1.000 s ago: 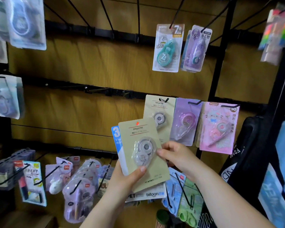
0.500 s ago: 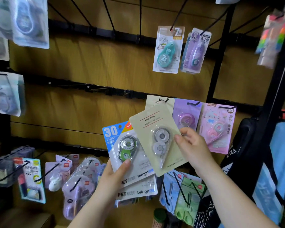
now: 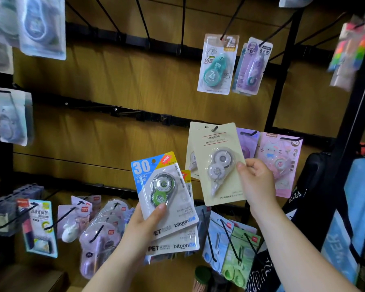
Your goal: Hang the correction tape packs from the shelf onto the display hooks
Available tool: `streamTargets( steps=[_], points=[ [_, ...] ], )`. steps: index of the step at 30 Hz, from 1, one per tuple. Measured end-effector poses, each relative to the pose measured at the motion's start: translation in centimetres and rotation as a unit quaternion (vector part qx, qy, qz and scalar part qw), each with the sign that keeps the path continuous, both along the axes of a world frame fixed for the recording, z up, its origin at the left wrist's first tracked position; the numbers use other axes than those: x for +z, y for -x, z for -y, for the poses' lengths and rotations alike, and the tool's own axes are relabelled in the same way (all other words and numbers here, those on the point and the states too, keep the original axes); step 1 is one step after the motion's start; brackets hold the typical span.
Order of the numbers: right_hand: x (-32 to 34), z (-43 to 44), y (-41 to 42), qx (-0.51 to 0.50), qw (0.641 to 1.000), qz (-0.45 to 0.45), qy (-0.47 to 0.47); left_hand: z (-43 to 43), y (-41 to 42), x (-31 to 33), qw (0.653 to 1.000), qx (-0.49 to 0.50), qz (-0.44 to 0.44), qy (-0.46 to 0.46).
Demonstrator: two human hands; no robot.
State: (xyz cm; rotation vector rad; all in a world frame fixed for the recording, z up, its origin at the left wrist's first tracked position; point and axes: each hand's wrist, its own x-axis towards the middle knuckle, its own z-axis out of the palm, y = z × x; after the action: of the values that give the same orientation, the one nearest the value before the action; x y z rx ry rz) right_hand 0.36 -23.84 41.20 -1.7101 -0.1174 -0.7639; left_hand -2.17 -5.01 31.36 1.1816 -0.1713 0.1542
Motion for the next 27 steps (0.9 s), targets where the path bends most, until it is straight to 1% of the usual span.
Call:
streamTargets(
  steps=[2,6,9,12,13,16,18,21,22,24,25,26,27],
  points=[
    [0.1,-0.3,-0.4,-0.007,1.0,-0.014,-0.003,0.0,0.0,0.0,1.0,-0.002,0.004,-0.004],
    [0.7,-1.0,-2.1,-0.039,0.997,-0.051,0.033,-0.3,0.2,0.0,1.0,-0.011,0.011,-0.005],
    [1.3,-1.7,-3.5,-0.059,0.996,-0.065,0.036,-0.5,0.2,0.0,1.0,-0.011,0.016,-0.01],
    [1.6,-2.6,-4.3,-0.088,0.99,-0.075,0.08,-0.9,0.3,0.0,1.0,-0.007,0.018,-0.015],
    [1.6,-2.8,-4.5,-0.091,0.989,-0.079,0.081,-1.1,0.2,-0.1,1.0,-0.005,0.018,-0.016],
    [1.3,-3.1,-5.1,-0.073,0.992,-0.097,0.045,-1.7,0.0,-0.3,1.0,0.005,0.013,-0.011],
    [1.0,-3.4,-4.9,-0.06,0.992,-0.102,0.043,-2.0,-0.1,-0.4,1.0,0.007,0.016,-0.021],
    [0.4,-3.9,-3.8,-0.039,0.996,-0.076,-0.003,-2.1,-0.3,-0.5,0.999,0.014,0.016,-0.025],
    [0.0,-4.0,-3.3,-0.039,0.998,-0.055,0.003,-2.1,-0.4,-0.6,1.0,0.016,0.015,-0.022],
    [-0.9,-4.3,-2.1,-0.048,0.996,0.022,0.074,-1.9,-0.4,-0.5,1.0,0.012,0.013,-0.018],
    [-1.3,-4.5,-1.5,-0.038,0.989,0.057,0.129,-1.8,-0.3,-0.5,1.0,0.009,0.014,-0.019],
    [-1.7,-4.9,-0.9,-0.029,0.978,0.079,0.19,-1.6,-0.3,-0.4,1.0,0.008,0.016,-0.02],
    [-2.1,-5.3,-0.7,-0.012,0.967,0.078,0.243,-1.4,-0.2,-0.3,1.0,0.006,0.018,-0.02]
  ],
)
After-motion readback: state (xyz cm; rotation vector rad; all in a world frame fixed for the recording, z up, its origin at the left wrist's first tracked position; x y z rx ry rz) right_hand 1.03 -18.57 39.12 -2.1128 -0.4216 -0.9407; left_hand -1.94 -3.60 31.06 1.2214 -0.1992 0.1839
